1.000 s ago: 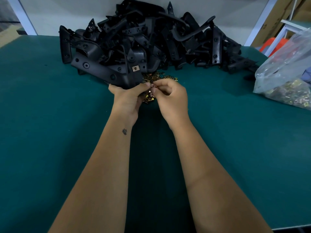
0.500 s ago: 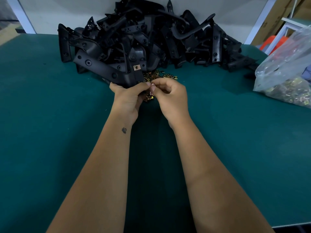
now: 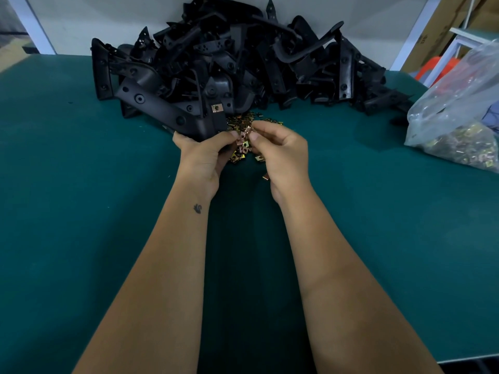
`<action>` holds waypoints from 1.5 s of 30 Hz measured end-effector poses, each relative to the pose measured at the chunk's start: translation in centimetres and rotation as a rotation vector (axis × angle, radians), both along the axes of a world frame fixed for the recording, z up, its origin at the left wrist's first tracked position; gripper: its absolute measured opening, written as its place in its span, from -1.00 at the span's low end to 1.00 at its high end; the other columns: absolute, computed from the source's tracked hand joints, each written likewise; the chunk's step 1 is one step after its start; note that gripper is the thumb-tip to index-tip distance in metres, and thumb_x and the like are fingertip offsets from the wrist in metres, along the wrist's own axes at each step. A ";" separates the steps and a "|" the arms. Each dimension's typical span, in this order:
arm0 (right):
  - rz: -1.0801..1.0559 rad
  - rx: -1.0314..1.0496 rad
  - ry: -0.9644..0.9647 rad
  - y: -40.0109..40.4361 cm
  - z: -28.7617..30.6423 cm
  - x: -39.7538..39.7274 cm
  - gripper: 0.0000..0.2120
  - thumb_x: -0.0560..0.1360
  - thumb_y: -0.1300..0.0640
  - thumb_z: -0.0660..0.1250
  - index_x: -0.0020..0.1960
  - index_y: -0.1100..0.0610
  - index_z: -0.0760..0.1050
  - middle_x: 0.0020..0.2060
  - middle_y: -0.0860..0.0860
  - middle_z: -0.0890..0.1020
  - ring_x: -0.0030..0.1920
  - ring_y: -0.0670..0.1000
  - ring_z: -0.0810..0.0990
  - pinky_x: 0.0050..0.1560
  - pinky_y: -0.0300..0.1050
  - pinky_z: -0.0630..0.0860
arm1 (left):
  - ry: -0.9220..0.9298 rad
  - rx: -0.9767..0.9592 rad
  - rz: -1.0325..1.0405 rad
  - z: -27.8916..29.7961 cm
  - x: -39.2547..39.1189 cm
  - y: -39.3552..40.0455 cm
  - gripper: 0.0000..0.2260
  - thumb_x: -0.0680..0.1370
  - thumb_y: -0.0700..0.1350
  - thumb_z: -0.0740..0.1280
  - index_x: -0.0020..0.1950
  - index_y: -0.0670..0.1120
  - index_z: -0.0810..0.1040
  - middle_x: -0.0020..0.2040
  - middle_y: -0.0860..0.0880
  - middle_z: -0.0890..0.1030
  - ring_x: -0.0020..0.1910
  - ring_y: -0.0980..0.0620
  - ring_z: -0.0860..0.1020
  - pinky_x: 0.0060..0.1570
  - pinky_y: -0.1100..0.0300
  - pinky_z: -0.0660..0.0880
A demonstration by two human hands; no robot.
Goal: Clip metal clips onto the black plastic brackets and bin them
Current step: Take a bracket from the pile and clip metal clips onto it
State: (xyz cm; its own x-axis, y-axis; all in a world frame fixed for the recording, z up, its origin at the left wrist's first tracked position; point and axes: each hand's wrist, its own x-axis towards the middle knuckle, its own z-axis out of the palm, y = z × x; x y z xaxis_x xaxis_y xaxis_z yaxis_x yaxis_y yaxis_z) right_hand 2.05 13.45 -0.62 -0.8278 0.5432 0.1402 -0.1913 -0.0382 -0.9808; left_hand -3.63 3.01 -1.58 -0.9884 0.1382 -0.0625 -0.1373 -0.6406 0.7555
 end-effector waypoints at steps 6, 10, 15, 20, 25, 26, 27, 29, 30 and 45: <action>0.011 -0.084 0.041 0.1 0.0 0.1 -0.88 0.48 0.32 0.44 -0.01 0.17 0.66 -0.20 -0.04 0.70 -0.16 -0.12 0.65 -0.07 -0.27 0.60 | -0.021 -0.013 -0.034 0.1 0.0 0.0 -0.45 0.42 -0.45 0.44 0.20 -0.06 0.25 0.06 -0.11 0.60 0.03 -0.04 0.63 -0.07 0.13 0.62; 0.043 -0.118 0.061 0.3 0.0 0.2 -0.85 0.51 0.35 0.39 -0.01 0.15 0.67 -0.16 -0.04 0.71 -0.11 -0.09 0.66 0.00 -0.21 0.61 | -0.017 -0.024 -0.077 0.2 0.3 -0.1 -0.51 0.43 -0.39 0.48 0.18 -0.05 0.32 0.10 -0.09 0.62 0.06 -0.05 0.65 -0.08 0.12 0.62; 0.068 -0.138 0.055 0.3 0.1 0.2 -0.84 0.52 0.35 0.38 -0.01 0.15 0.67 -0.13 -0.01 0.71 -0.05 -0.06 0.68 0.02 -0.20 0.60 | -0.026 0.003 -0.159 0.5 0.8 0.0 -0.58 0.48 -0.29 0.47 0.27 -0.09 0.42 0.12 -0.06 0.64 0.03 0.01 0.67 -0.09 0.15 0.61; 0.050 -0.138 0.027 0.2 0.3 0.2 -0.87 0.52 0.33 0.37 -0.01 0.17 0.66 -0.12 0.04 0.70 -0.06 -0.05 0.67 0.07 -0.16 0.60 | -0.027 -0.005 -0.212 0.7 1.0 0.2 -0.60 0.56 -0.26 0.40 0.37 -0.11 0.40 0.16 -0.07 0.64 0.08 0.00 0.65 -0.06 0.13 0.61; 0.015 -0.189 0.023 0.3 0.5 0.3 -0.85 0.53 0.35 0.35 -0.07 0.15 0.64 -0.18 0.02 0.68 -0.19 -0.14 0.62 -0.04 -0.23 0.55 | -0.059 0.036 -0.218 0.7 0.9 0.2 -0.73 0.61 -0.25 0.31 0.31 -0.12 0.43 0.17 -0.12 0.63 0.08 -0.03 0.65 -0.06 0.11 0.62; 0.019 -0.184 0.020 0.2 0.5 0.2 -0.85 0.53 0.35 0.35 -0.07 0.16 0.64 -0.16 0.04 0.67 -0.16 -0.10 0.62 -0.02 -0.21 0.56 | -0.059 0.040 -0.221 0.7 0.9 0.1 -0.74 0.62 -0.26 0.30 0.30 -0.12 0.43 0.16 -0.11 0.63 0.07 -0.03 0.65 -0.06 0.11 0.62; 0.024 -0.177 0.017 0.1 0.5 0.2 -0.86 0.53 0.35 0.34 -0.06 0.16 0.64 -0.14 0.06 0.67 -0.12 -0.06 0.62 0.00 -0.17 0.58 | -0.057 0.042 -0.224 0.7 0.9 0.1 -0.75 0.62 -0.26 0.30 0.29 -0.11 0.43 0.16 -0.11 0.63 0.07 -0.03 0.65 -0.06 0.11 0.62; 0.034 -0.159 0.008 -0.2 0.4 0.1 -0.87 0.53 0.34 0.34 -0.04 0.17 0.64 -0.13 0.06 0.67 -0.08 -0.01 0.62 0.04 -0.09 0.56 | -0.054 0.043 -0.227 0.7 0.9 0.1 -0.74 0.62 -0.27 0.29 0.30 -0.11 0.43 0.18 -0.13 0.63 0.07 -0.04 0.65 -0.05 0.12 0.62; 0.040 -0.152 0.002 -0.3 0.4 0.1 -0.87 0.53 0.33 0.34 -0.04 0.17 0.64 -0.15 0.05 0.67 -0.09 0.00 0.62 0.03 -0.08 0.56 | -0.055 0.044 -0.226 0.7 0.9 0.1 -0.74 0.62 -0.27 0.29 0.30 -0.11 0.43 0.19 -0.13 0.62 0.07 -0.04 0.65 -0.06 0.12 0.62; 0.053 -0.316 0.048 -0.4 0.6 0.3 -0.93 0.53 0.33 0.37 -0.08 0.20 0.60 -0.20 0.05 0.65 -0.17 0.01 0.58 -0.09 -0.12 0.54 | 0.004 -0.004 -0.304 0.7 1.0 -0.8 -0.81 0.57 -0.23 0.36 0.13 -0.01 0.48 0.06 0.01 0.67 -0.03 0.03 0.63 -0.16 0.22 0.57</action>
State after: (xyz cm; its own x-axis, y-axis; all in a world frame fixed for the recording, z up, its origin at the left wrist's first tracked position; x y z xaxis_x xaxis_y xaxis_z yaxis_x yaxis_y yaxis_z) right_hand 2.38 13.10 0.00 -0.8527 0.5222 0.0115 -0.2269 -0.3504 -0.9087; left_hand -2.67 2.25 -0.91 -0.9022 0.4271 -0.0603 -0.3194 -0.5674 0.7590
